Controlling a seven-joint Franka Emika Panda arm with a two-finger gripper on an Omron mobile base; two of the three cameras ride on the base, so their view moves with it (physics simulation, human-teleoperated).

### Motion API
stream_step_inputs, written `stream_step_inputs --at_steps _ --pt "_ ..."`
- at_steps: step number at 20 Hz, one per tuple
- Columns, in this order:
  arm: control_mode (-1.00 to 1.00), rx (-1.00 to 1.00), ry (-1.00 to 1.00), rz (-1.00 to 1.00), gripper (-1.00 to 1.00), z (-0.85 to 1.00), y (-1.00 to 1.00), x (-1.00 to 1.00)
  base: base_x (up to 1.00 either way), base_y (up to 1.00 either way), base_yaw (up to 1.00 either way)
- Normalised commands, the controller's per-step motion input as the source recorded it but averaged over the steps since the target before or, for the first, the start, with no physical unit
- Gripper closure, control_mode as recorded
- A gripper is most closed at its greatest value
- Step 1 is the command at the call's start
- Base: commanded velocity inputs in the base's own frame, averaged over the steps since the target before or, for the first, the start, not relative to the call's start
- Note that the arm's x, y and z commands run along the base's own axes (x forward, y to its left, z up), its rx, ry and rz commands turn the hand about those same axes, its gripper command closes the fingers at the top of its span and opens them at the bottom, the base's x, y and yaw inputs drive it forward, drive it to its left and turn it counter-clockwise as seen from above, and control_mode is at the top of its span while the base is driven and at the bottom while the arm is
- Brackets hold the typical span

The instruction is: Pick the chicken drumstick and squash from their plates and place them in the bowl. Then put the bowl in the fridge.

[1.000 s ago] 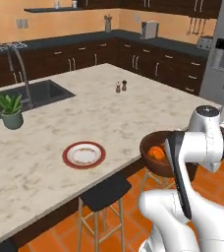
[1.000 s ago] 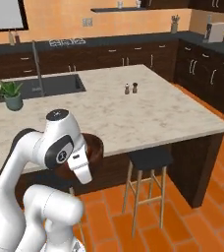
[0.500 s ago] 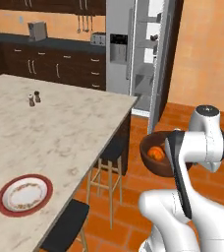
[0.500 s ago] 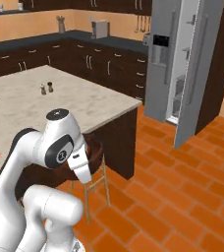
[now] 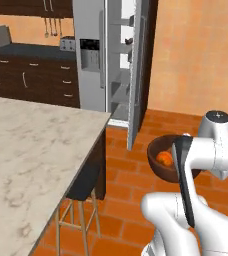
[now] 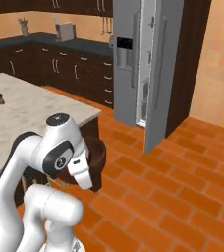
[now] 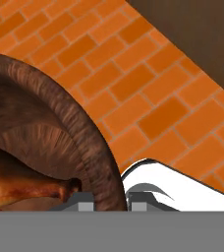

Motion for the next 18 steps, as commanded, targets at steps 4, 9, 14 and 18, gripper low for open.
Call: stream_step_inputs --at_steps 4,9,14,18 --pt "1.00 0.00 0.00 0.00 1.00 0.00 0.00 0.00 1.00 -1.00 0.24" --pt "1.00 0.00 0.00 0.00 1.00 0.00 0.00 0.00 1.00 -0.93 0.34" --pt "1.00 0.00 0.00 0.00 1.00 0.00 0.00 0.00 1.00 -0.81 0.43" --pt "1.00 0.00 0.00 0.00 1.00 0.00 0.00 0.00 1.00 -0.86 0.42"
